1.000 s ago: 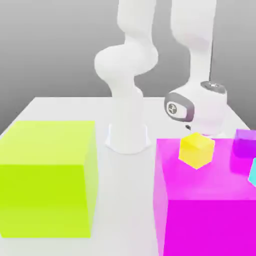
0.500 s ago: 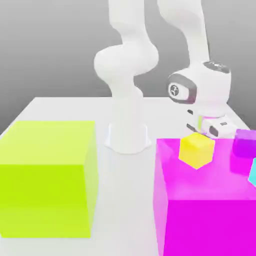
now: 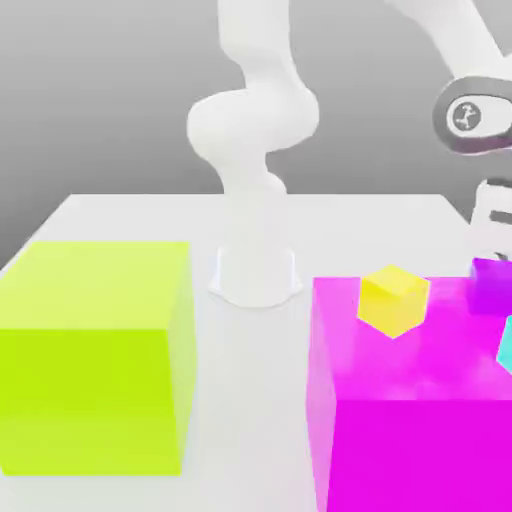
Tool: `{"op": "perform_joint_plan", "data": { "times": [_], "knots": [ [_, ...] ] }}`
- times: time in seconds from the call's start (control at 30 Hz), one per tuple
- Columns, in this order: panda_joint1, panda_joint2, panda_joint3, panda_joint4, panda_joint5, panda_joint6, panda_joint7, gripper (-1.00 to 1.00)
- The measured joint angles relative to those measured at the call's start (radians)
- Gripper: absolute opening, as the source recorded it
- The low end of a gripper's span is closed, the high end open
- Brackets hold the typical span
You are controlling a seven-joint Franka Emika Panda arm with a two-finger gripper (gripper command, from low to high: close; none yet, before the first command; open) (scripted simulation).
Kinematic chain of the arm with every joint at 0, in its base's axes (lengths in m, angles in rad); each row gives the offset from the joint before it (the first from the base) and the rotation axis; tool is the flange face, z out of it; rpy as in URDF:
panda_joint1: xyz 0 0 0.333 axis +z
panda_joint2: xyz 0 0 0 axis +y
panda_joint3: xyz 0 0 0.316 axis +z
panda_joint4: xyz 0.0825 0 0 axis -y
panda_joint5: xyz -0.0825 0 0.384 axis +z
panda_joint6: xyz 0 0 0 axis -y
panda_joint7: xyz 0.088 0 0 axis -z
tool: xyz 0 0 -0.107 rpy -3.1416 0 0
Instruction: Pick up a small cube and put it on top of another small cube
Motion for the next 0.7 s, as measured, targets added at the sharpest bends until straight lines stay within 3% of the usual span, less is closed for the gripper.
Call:
{"op": "perform_joint_plan", "data": {
  "times": [0.43,0.53,0.57,0.7],
  "knots": [
    [-0.170,0.060,-0.089,0.447,0.128,-0.520,-0.098,-1.00],
    [-0.169,0.095,-0.087,0.410,0.136,-0.455,-0.105,-1.00],
    [-0.169,0.108,-0.087,0.388,0.137,-0.421,-0.105,1.00],
    [-0.169,0.108,-0.087,0.388,0.137,-0.421,-0.105,1.00]
  ]
}}
